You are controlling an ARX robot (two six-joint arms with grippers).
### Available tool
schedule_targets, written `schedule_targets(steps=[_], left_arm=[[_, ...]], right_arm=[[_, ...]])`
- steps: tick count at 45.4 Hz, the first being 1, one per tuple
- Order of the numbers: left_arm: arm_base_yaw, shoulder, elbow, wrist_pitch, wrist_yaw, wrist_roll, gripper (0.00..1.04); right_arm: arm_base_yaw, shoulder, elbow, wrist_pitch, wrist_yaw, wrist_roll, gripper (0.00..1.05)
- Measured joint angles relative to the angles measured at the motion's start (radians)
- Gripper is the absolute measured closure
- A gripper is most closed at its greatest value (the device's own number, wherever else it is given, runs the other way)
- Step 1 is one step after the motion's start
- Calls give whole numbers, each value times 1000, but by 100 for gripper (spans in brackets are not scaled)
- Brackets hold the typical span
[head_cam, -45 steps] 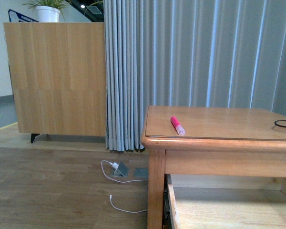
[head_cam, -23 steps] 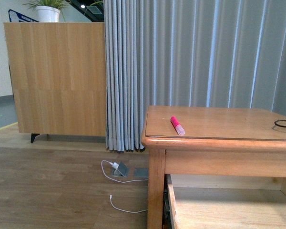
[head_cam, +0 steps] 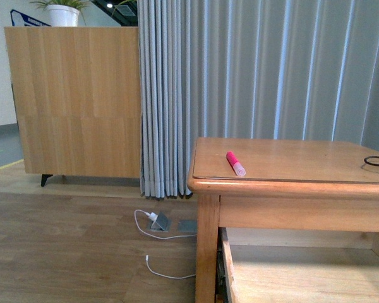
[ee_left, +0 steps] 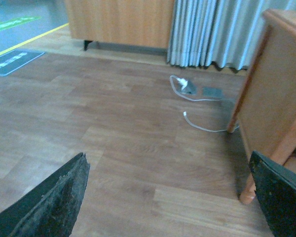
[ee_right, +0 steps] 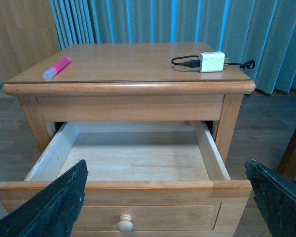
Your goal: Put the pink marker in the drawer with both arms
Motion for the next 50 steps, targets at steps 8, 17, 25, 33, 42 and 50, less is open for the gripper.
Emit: schedule_targets(steps=[8,17,25,33,42,50], left_arm=[[-48,376,178,195,116,7,6],[-105,753,435,315,183,62,6],[-187,1082,748,309,231,101,6],[-223,1335,1048,235,219,131,6],[-234,1506,1286,144,227,140,6],[-241,1636,1472,50,247,126,6]], right_arm=[[0,0,0,0,0,0,8],[0,0,0,0,0,0,8],[0,0,0,0,0,0,8],[0,0,0,0,0,0,8],[0,0,0,0,0,0,8],[0,0,0,0,0,0,8]])
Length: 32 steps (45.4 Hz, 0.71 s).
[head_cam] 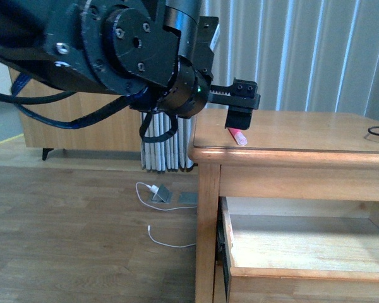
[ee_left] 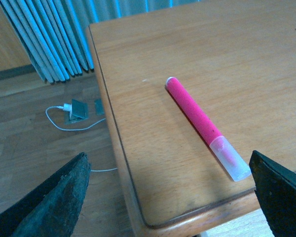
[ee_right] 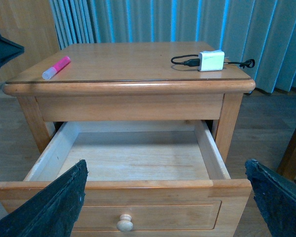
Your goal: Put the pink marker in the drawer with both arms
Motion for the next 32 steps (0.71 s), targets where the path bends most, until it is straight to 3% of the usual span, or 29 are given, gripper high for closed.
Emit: schedule_targets(steps=[17,32], left_arm=[[-39,253,357,-243,-1,-8,6],[-48,305,462,-364,-21,-2,6]], right_arm=[[0,0,0,0,0,0,8],[0,0,0,0,0,0,8]])
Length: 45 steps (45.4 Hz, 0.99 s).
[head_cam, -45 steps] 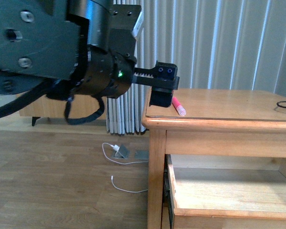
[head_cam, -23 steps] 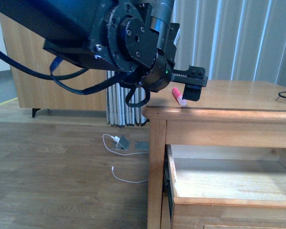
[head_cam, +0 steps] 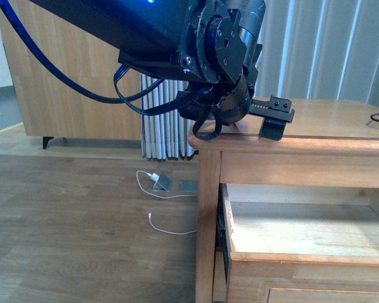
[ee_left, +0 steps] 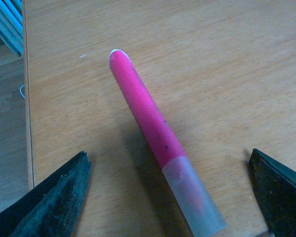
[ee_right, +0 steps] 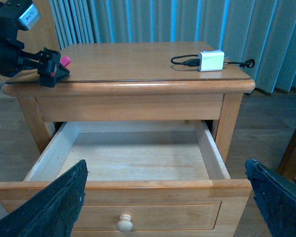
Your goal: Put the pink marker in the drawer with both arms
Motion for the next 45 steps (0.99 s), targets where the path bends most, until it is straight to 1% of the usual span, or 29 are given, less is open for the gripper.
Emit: schedule_targets(steps=[1,2,3,5,6,19,21,24,27,33,37,42,45], left_arm=[[0,0,1,-2,-2,5,8],[0,0,1,-5,-2,6,13],[0,0,1,-5,-1,6,15],[-1,0,1,-5,-1,9,22],[-1,0,1,-6,-1,9,24],[3,-11,-27,0,-4,53,83],[5,-17,-38,8,-3,55,89],[9,-31,-65,30,5,58,91],[16,-56,-116,82,48,57,91],[25,-128,-256,199,209,61,91],[27,-174,-338,246,288,75,91],[24,-227,-417,282,362,103,91],[19,-274,-478,300,427,135,91]], right_arm=[[0,0,0,0,0,0,8],[0,0,0,0,0,0,8],[0,0,0,0,0,0,8],[0,0,0,0,0,0,8],[0,0,0,0,0,0,8],[0,0,0,0,0,0,8],[0,0,0,0,0,0,8],[0,0,0,0,0,0,8],[0,0,0,0,0,0,8],[0,0,0,0,0,0,8],[0,0,0,0,0,0,8],[0,0,0,0,0,0,8],[0,0,0,0,0,0,8]])
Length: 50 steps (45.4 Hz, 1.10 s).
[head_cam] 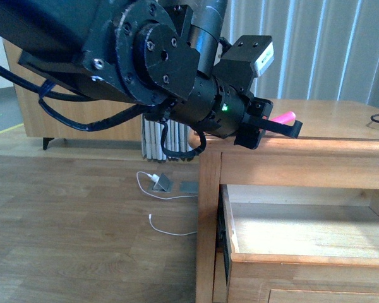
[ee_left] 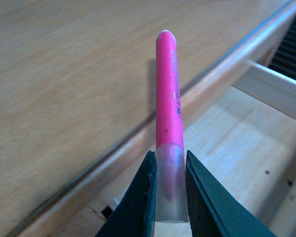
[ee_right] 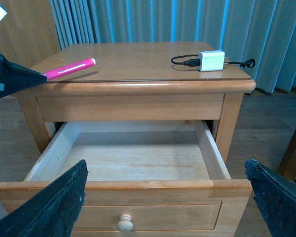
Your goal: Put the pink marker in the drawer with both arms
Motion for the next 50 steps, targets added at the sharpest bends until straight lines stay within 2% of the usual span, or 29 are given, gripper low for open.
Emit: schedule_targets(steps=[3,7,20,45,47,50], left_arm=[[-7,-40,-52,5,66,30,91],[-18,-61,-95,3,105,64,91],[-58,-4,-114,1,104,80,91],[-101,143,-29,-32,84,79,91],[-101,146,-29,-31,77,72,88],[-101,149,-31,-18,71,62,75]], right_arm=[[0,0,0,0,0,0,8],[0,0,0,0,0,0,8],[0,0,0,0,0,0,8],[0,0,0,0,0,0,8],[0,0,0,0,0,0,8],[0,0,0,0,0,0,8]])
